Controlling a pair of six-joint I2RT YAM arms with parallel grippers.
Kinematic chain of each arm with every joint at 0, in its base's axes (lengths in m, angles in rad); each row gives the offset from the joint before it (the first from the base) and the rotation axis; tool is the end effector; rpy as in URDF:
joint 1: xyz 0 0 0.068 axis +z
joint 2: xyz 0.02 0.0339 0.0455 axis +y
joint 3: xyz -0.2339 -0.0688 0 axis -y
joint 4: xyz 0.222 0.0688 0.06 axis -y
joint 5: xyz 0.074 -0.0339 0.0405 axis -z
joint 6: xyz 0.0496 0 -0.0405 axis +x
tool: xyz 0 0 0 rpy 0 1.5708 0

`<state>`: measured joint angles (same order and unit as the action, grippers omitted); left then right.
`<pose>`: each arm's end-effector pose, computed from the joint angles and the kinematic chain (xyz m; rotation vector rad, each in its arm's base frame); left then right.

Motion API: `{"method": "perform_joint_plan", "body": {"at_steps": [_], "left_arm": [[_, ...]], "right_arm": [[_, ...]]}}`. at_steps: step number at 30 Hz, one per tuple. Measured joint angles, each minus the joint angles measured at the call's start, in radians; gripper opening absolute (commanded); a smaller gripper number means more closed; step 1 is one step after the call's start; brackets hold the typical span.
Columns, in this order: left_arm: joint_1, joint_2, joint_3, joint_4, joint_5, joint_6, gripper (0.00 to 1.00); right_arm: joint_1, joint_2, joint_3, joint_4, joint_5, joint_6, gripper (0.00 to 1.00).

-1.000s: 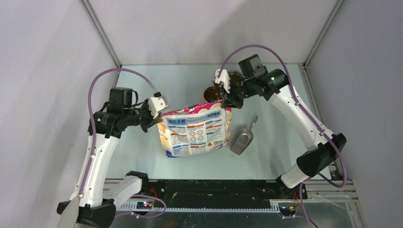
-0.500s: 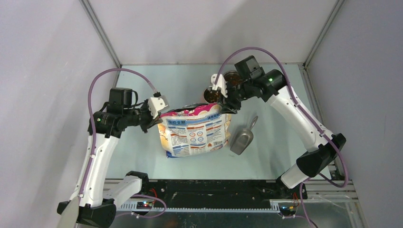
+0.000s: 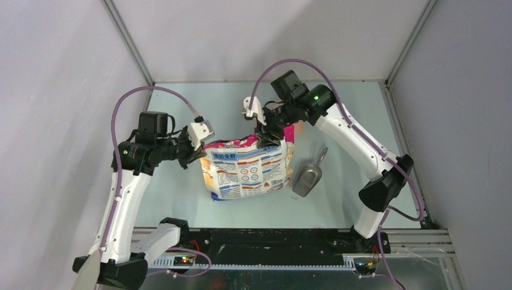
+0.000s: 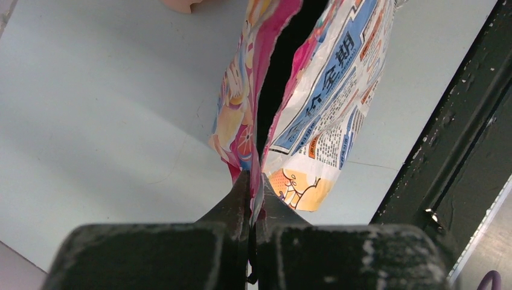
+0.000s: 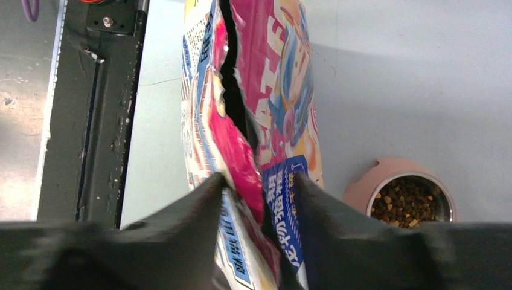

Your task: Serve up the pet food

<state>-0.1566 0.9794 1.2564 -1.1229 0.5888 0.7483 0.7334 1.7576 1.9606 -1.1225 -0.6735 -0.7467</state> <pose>0.1568 -0.0527 0.3398 1.2216 1.9188 -0.4056 0.2298 0.2487 0.3572 -1.8042 1.5605 0.8240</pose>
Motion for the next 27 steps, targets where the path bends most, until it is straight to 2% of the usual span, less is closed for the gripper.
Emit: {"method": "perform_joint_plan", "body": {"at_steps": [1, 2, 3, 5, 10, 12, 13, 15, 17, 27], "left_arm": [[0.0, 0.0, 0.002, -0.002, 0.0, -0.002, 0.0], [0.0, 0.0, 0.002, -0.003, -0.001, -0.007, 0.0], [0.0, 0.0, 0.002, -0.005, -0.001, -0.008, 0.0], [0.001, 0.0, 0.003, -0.007, -0.002, -0.009, 0.0], [0.003, 0.0, 0.004, -0.009, -0.003, -0.008, 0.02], [0.003, 0.002, 0.005, -0.009, -0.001, -0.008, 0.22], [0.003, 0.003, 0.007, -0.009, 0.0, -0.005, 0.38], [0.002, 0.009, 0.028, -0.002, 0.011, -0.002, 0.53], [-0.015, 0.008, 0.055, 0.022, 0.025, -0.013, 0.59], [-0.147, 0.074, 0.079, 0.123, 0.042, -0.035, 0.61]], "right_arm": [[0.006, 0.003, 0.0, 0.003, 0.003, 0.002, 0.31], [0.012, 0.005, 0.0, 0.004, 0.008, 0.006, 0.27], [0.019, 0.006, 0.0, 0.006, 0.014, 0.009, 0.16], [0.026, 0.005, 0.0, 0.008, 0.027, 0.018, 0.01], [0.024, 0.005, 0.0, 0.018, 0.051, 0.045, 0.0], [0.022, 0.005, -0.002, 0.021, 0.051, 0.052, 0.0], [0.021, 0.005, -0.002, 0.021, 0.052, 0.056, 0.0], [0.021, 0.005, -0.003, 0.022, 0.056, 0.06, 0.0], [0.02, 0.005, -0.003, 0.024, 0.06, 0.062, 0.0], [0.021, 0.002, -0.008, 0.028, 0.063, 0.065, 0.0]]}}
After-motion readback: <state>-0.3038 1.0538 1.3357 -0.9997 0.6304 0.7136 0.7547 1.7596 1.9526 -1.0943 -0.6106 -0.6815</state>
